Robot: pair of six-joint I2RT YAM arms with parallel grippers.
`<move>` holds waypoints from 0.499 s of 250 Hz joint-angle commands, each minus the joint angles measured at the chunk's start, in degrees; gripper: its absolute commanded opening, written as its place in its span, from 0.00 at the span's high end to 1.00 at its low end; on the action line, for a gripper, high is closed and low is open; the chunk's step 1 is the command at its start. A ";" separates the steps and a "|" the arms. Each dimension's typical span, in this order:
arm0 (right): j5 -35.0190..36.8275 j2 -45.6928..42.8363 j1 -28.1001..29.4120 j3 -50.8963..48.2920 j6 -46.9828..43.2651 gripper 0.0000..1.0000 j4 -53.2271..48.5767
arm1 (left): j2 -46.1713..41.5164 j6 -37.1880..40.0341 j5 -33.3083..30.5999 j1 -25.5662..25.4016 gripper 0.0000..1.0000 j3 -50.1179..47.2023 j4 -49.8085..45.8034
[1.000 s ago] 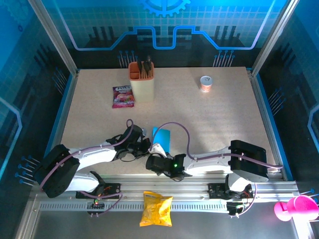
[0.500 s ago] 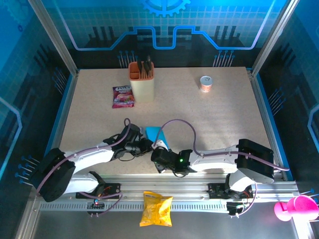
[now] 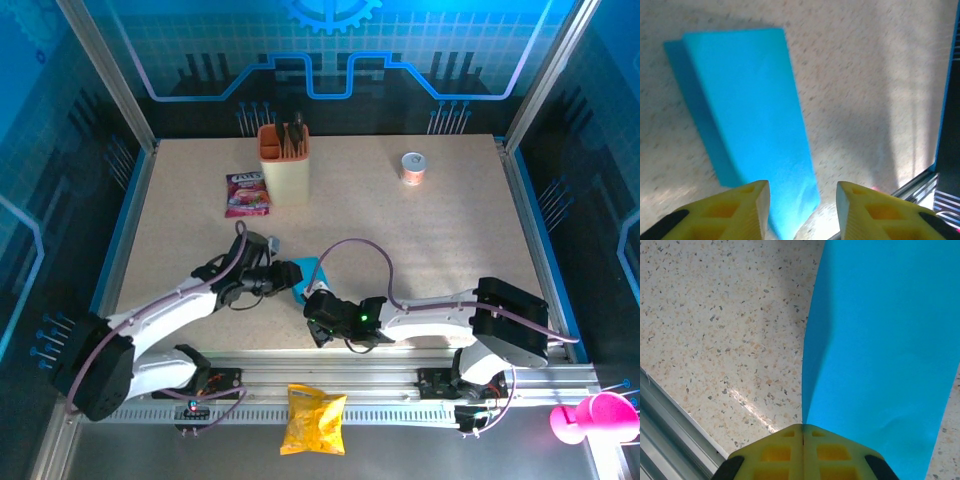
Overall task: Fold a paper plane with a square sheet of paper (pick it up from the middle)
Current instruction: Third fold the triangle at the center of the table.
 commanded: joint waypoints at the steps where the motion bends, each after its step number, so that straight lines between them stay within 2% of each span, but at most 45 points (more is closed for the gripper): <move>1: -1.20 1.26 -0.57 0.26 -0.49 1.00 0.72 | 5.32 4.92 3.08 0.51 0.65 5.82 -1.42; 48: -1.89 2.05 -0.58 1.63 -0.32 1.00 0.40 | 16.66 9.69 6.10 0.77 0.80 12.74 -3.32; 125: -4.98 4.45 -1.51 5.20 -1.76 1.00 -1.88 | 28.90 13.72 7.71 1.32 0.93 14.25 -1.91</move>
